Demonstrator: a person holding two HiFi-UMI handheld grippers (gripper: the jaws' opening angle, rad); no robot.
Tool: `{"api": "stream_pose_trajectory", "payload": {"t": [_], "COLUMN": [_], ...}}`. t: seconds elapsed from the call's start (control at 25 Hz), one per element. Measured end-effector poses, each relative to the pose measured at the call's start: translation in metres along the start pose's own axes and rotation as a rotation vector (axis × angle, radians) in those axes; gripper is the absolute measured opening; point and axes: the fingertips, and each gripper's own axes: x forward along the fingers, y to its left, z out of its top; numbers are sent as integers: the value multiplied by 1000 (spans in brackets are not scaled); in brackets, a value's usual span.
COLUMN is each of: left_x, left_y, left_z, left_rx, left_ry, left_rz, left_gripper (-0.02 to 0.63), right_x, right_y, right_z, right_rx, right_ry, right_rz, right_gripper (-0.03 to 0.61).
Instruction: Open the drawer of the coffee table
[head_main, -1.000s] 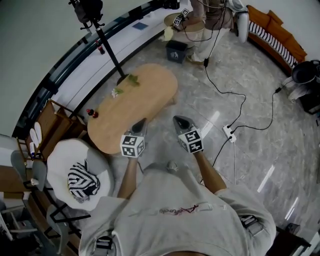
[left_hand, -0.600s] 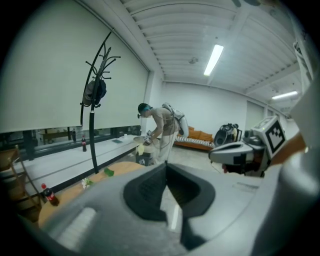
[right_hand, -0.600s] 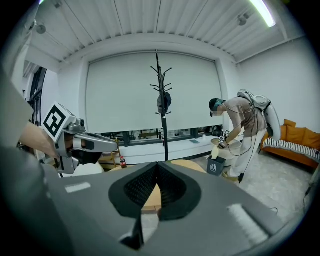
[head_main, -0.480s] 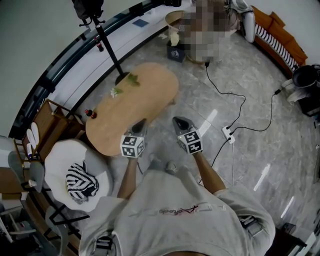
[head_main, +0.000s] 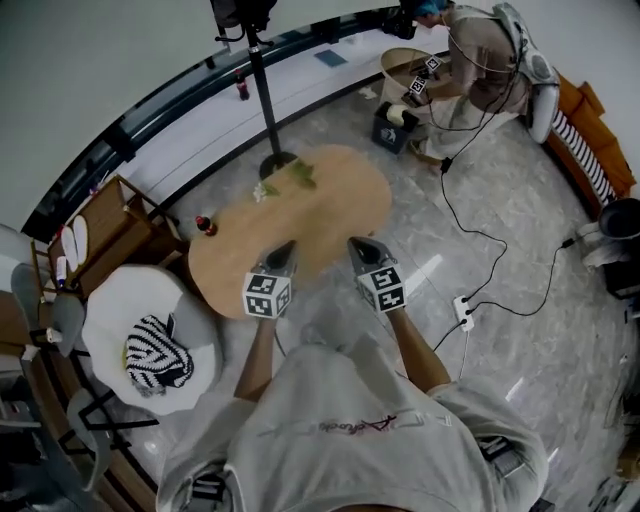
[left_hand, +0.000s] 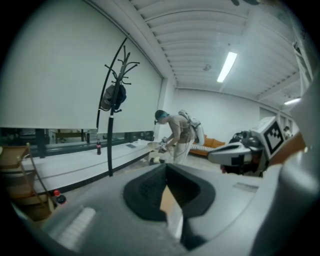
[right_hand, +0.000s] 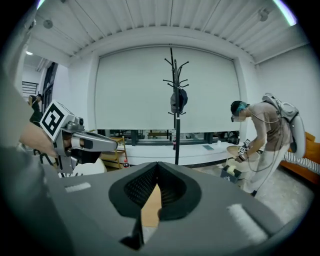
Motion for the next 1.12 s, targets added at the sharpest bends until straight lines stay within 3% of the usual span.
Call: {"api": "stream_pose_trajectory", "payload": {"t": [0.36,0.56,0.72,0.88,1.12], "left_x": [-98,-143,-164,-161,-125], "left_y": [120,145,140,110,42], "left_z": [-10,-14,-14,-16,-29], "left_rx": [-89,-127,-151,-182,-215], "left_ry": [-44,-64,-75,-87,-73], "left_rz": [297,446,555,626,635], "left_gripper": [0,0,0,0,0], "right_x": [100,127,125,106,63], "right_y": [118,165,176,157,96], "right_z": [36,50,56,48,17], "right_rx": [-114,-181,-225,-244,-203], "right_ry": [5,-15,-21,-18,-8], "right_rz": [309,464,565,624,632], "right_gripper": [5,5,5,5,5]}}
